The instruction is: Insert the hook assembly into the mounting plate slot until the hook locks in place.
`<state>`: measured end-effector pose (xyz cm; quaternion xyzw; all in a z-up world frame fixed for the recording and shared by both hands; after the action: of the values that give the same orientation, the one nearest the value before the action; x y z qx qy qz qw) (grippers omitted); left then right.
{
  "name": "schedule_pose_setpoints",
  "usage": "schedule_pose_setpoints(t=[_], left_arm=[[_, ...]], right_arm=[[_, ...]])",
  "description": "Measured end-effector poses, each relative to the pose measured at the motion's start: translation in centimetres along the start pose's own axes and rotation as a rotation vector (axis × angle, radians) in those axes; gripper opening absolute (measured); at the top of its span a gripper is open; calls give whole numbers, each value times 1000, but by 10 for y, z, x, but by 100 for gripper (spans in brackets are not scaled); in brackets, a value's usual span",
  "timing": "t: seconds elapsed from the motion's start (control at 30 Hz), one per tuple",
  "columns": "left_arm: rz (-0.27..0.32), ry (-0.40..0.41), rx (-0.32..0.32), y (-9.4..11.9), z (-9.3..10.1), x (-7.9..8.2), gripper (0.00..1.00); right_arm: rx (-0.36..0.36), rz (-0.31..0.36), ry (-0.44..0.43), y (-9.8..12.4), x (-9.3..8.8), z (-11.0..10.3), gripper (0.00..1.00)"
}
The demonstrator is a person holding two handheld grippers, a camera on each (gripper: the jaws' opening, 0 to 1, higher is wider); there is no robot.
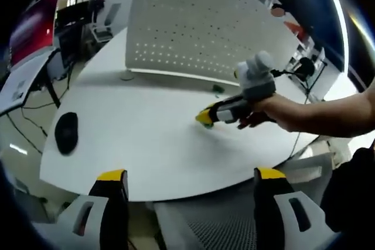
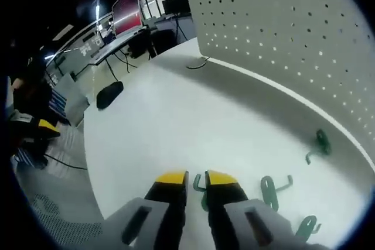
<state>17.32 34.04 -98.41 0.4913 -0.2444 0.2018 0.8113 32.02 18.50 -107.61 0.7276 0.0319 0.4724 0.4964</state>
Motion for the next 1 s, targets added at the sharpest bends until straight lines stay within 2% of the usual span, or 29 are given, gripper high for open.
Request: schedule_pose_setpoints(t=[0.03,0.13,0.4,0.47,0.53,0.77,0.87,1.0], left_arm=[[2,4,-2,0,1,0,90],[5,6,-3,-2,2,2,90],[28,-12,-2,-1,8,12,91],[25,-25,-5,-1,9,13,90],[31,-23,-4,-1,8,13,90],[13,-46,-6,-1,12,14,90],[17,-63,-15,-1,15,19,90],[23,-82,-27,-4,18,23,90]], right_arm=[[-5,-6,31,0,0,1,5],[-10,-6,50,2,0,2,4],[-29,-10,51,9,-3,11,0],[-2,-7,29,10,-4,7,0],[-4,-8,39,12,-8,5,0],[-19,21,27,24,-17,4,0],[-30,39,58,32,-15,3,0],[-47,85,29,45,-6,5,0]])
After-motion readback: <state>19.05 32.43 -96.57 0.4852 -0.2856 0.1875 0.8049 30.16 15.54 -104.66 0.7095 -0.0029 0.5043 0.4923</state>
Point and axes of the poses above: the point that each gripper's makers call its tool centre point, and the gripper's own axes: y roughly backward along the fingers, z roughly to its right, x roughly out of its top, the point moved 6 cm from there along y, roughly backward along the fingers, and after that the axes turned 9 degrees about y, right-handed, at the moved point
